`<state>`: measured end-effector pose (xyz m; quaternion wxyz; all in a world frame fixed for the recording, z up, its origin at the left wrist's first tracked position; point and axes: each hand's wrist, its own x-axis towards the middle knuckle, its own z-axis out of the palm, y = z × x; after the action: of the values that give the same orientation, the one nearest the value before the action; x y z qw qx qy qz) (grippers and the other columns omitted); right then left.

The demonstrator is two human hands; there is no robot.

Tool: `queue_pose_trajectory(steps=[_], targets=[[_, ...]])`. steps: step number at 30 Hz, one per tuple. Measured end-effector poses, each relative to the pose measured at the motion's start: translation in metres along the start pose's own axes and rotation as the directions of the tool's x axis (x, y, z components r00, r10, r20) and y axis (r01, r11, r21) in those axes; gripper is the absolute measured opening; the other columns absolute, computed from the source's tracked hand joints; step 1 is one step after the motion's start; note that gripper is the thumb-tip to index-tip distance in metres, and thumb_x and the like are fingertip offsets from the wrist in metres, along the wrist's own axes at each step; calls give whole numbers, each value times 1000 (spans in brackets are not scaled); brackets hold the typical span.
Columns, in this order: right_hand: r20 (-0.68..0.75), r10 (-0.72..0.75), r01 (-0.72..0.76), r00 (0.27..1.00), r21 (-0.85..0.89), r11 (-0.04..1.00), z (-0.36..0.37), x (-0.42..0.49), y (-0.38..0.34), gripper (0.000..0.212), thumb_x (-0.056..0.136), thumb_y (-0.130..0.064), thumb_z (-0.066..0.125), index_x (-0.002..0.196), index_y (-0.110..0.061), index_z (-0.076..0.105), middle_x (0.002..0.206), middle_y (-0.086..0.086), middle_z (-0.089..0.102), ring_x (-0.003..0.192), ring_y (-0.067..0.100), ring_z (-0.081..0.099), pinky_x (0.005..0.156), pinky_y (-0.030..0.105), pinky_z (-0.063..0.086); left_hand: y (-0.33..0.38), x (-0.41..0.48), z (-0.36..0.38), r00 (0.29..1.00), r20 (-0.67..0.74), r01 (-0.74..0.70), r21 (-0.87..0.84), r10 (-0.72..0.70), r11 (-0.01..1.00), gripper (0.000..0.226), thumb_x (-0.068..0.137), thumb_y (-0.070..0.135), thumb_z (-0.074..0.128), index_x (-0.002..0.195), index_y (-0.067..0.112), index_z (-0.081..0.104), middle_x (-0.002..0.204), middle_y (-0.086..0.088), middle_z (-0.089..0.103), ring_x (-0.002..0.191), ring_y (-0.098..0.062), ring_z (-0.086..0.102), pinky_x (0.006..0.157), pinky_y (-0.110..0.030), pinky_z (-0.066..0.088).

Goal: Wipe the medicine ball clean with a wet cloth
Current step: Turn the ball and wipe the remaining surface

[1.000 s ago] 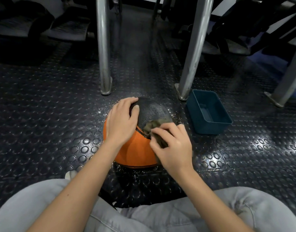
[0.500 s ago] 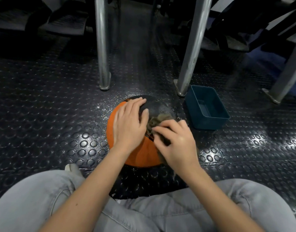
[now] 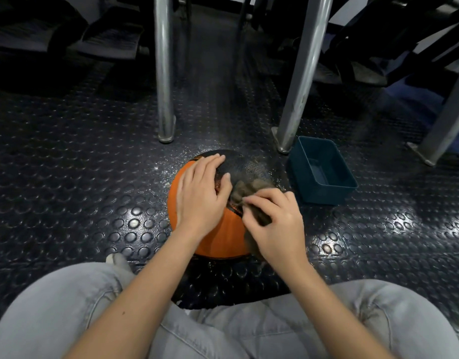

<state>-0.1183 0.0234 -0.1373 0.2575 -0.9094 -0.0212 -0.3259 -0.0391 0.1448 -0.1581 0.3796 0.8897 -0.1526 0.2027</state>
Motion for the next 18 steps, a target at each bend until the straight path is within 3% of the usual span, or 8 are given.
queue_pose_trajectory(steps=[2,5,7,9,11,14,16,18], targets=[[20,10,-10,1000,-17,1000,-2,10,8,17,81,-25,62,86,-15,75,87,-4,65,78,15,48,70,20,38,0,-1,-1,999,16,-28,-16,28,999,53,90,43,30,129,17,55,133,4,55,124,-15,43,104,-29,26],[39,244,-245,969,15,969,-1,43,31,12,83,-17,67,93,-16,74,86,-9,61,87,20,53,70,16,32,3,-6,-2,999,17,-51,-5,51,999,53,91,43,30,130,17,55,133,5,54,124,-15,42,104,-24,21],[50,312,-313,949,14,950,-1,50,40,14,84,-16,66,96,-16,74,86,-12,58,92,23,55,70,17,30,5,-6,0,998,14,-56,15,56,998,52,91,43,31,130,18,55,133,5,55,124,-14,42,103,-23,20],[31,280,-280,959,2,960,-2,38,29,14,84,-17,67,95,-17,74,88,-10,61,89,21,53,70,13,31,6,-7,0,999,2,-49,26,49,998,51,90,43,32,128,18,56,132,5,55,123,-14,43,103,-24,21],[-7,147,-147,989,8,989,-2,18,10,12,81,-20,66,89,-17,75,87,-6,63,82,17,50,71,11,33,4,-6,1,999,-16,-43,29,44,999,51,90,42,33,127,17,56,131,4,56,122,-14,44,103,-26,24],[-10,-42,42,999,-18,999,2,0,-3,19,80,-27,60,83,-15,75,85,-3,65,75,17,47,69,23,41,0,-7,0,999,-4,-48,12,48,999,51,90,42,33,129,18,56,131,4,56,122,-10,39,103,-24,23],[10,-23,23,1000,-3,1000,0,10,5,21,80,-28,60,84,-15,75,85,-3,65,74,18,48,68,24,40,0,-7,-1,998,-7,-65,1,65,998,50,91,40,34,128,16,56,131,3,56,121,-8,36,103,-19,19],[25,127,-127,992,15,992,-1,27,18,16,82,-24,64,88,-15,75,86,-5,64,80,19,51,70,21,36,2,-6,-2,997,-6,-73,-13,73,997,49,91,40,35,128,15,57,130,2,57,120,-8,36,102,-15,15]])
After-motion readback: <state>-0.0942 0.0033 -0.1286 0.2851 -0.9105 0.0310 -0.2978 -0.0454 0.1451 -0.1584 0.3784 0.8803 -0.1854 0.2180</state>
